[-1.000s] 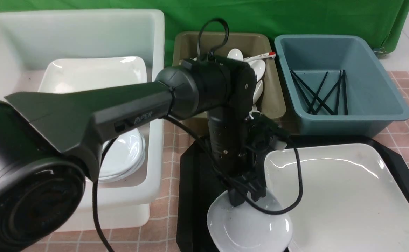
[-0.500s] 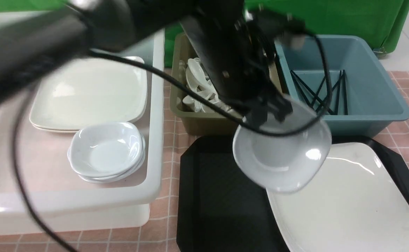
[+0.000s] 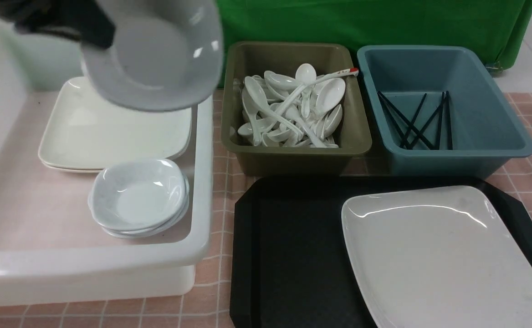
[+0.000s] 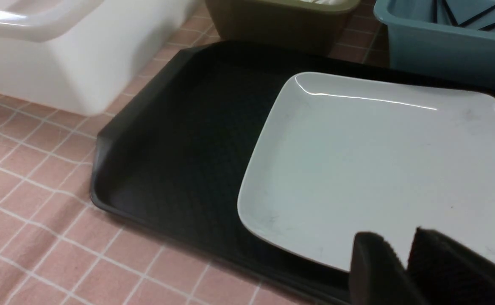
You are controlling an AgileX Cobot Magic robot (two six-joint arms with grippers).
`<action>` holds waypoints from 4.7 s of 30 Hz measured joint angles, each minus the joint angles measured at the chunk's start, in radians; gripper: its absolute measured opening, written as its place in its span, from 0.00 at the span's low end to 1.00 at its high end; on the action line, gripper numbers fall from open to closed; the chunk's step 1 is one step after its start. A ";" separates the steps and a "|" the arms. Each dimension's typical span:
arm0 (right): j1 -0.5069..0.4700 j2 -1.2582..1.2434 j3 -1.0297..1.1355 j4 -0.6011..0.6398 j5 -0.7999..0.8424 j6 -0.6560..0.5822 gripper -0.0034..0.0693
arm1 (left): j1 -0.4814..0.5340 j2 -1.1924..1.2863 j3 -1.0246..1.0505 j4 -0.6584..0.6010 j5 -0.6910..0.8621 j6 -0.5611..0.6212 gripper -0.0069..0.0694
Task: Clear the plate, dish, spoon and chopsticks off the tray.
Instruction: Use the left arm to put the small plate into the large storage box on the left, then use the right arm to grab a plate from the dinner plate
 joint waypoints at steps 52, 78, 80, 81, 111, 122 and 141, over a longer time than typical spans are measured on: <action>0.000 0.087 -0.002 0.005 0.001 0.000 0.23 | 0.118 0.137 0.243 -0.125 -0.180 0.400 0.42; 0.059 1.024 -0.228 0.362 0.144 -0.372 0.47 | -0.235 -0.037 0.238 -0.085 -0.001 0.229 0.09; 0.116 1.096 -0.287 0.280 0.141 -0.322 0.50 | -0.235 -0.037 0.238 -0.036 -0.001 0.228 0.09; 0.119 1.101 -0.291 0.261 0.142 -0.312 0.51 | -0.235 -0.037 0.238 -0.034 0.000 0.228 0.09; -0.705 1.210 -0.216 0.307 0.116 -0.162 0.68 | -0.235 -0.037 0.238 0.009 0.000 0.205 0.09; -0.706 1.369 -0.201 0.309 -0.007 -0.114 0.73 | -0.235 -0.037 0.238 0.003 0.000 0.206 0.09; -0.537 1.425 -0.199 0.430 0.009 -0.141 0.73 | -0.235 -0.037 0.238 -0.006 -0.008 0.226 0.09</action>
